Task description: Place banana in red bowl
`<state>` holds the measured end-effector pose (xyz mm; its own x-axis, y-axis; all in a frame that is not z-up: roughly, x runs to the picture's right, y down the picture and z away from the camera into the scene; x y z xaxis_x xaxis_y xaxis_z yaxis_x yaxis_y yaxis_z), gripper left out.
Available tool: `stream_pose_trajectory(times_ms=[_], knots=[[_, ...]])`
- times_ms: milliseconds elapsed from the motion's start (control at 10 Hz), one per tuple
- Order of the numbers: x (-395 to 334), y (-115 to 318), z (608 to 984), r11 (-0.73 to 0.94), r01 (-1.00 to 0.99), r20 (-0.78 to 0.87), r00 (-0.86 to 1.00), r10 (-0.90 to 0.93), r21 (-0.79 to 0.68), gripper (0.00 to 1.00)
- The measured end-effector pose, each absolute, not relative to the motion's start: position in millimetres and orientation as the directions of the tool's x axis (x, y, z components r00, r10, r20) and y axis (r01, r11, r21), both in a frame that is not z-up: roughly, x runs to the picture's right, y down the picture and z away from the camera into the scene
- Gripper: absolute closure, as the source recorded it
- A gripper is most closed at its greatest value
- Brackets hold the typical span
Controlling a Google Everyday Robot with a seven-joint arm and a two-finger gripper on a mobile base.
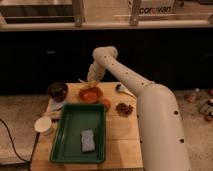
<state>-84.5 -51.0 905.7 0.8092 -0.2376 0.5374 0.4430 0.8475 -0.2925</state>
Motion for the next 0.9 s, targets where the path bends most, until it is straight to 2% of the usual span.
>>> stream_pose_trajectory(times_ms=[200,800,900], knots=[[-82.5,-50.7,905.4,0.848,0.441,0.538,0.810,-0.234,-0.295,0.81],[-76.2,-42.5,907.9,0.859,0.409,0.531,0.823,-0.201,-0.309,0.22],[-74.8,-41.4,908.4,0.860,0.405,0.529,0.825,-0.197,-0.311,0.20]])
